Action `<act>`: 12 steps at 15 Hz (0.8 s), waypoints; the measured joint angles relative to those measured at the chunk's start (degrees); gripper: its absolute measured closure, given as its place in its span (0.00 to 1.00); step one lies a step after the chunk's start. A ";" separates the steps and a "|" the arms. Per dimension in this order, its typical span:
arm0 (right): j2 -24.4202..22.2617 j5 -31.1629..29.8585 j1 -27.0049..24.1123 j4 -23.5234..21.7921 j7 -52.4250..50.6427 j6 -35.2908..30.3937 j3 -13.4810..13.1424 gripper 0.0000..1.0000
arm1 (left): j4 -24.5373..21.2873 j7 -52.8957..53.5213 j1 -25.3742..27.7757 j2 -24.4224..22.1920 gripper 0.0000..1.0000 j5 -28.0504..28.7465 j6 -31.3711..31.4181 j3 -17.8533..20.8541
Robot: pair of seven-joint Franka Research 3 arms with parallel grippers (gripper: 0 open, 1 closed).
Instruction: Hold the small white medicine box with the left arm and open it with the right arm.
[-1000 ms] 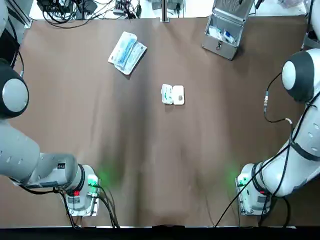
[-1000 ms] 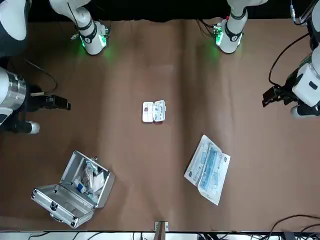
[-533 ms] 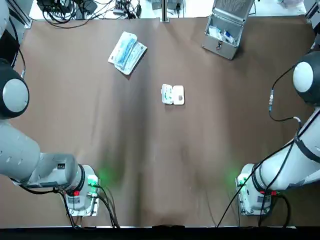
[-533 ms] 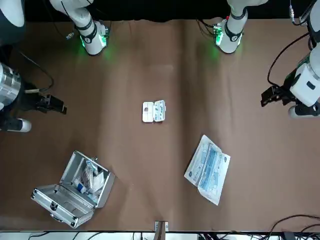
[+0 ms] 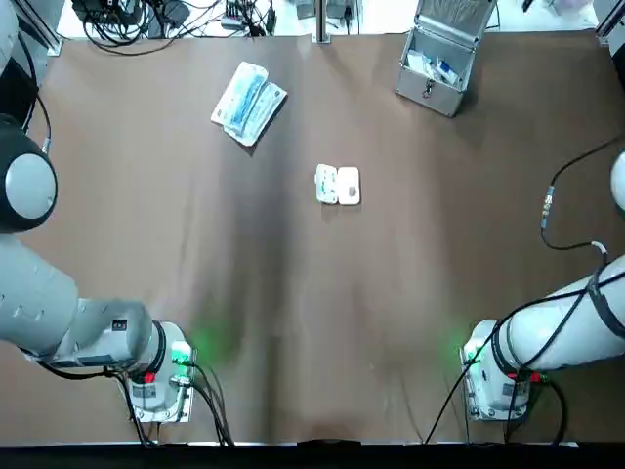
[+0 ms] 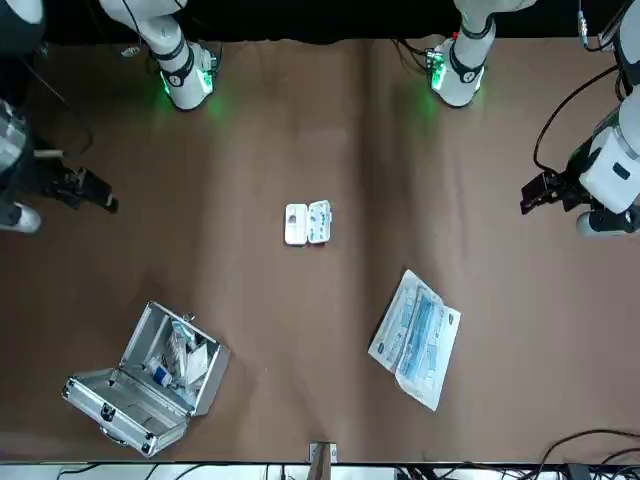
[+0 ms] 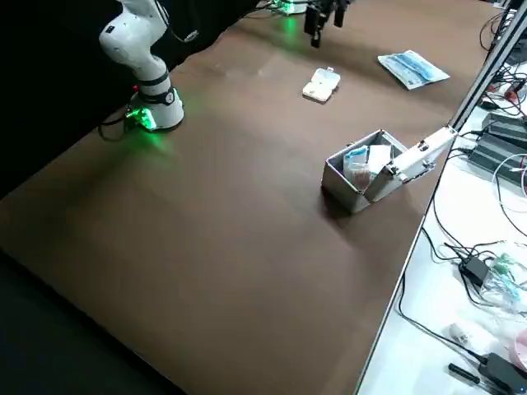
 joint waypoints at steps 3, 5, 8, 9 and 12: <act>-3.39 -1.82 -0.25 -1.39 0.00 -0.41 0.22 0.01 | 0.00 0.00 0.00 0.00 0.00 -0.05 0.10 0.01; -4.10 -2.30 -0.25 -1.41 -0.05 -0.86 0.39 0.01 | 0.00 0.00 0.00 0.00 0.00 -0.05 0.12 0.05; -4.14 -2.57 -0.87 -1.48 -1.30 -1.71 0.28 0.01 | 0.00 0.00 0.00 0.01 0.00 -0.05 0.20 0.13; -4.14 -2.57 -1.48 -1.51 -1.91 -1.87 0.12 0.01 | 0.00 0.00 0.00 0.01 0.00 -0.05 0.21 0.15; -4.14 -2.53 -3.14 -1.51 -4.87 -1.91 -0.28 0.01 | 0.00 0.00 0.00 0.01 0.00 -0.05 0.27 0.17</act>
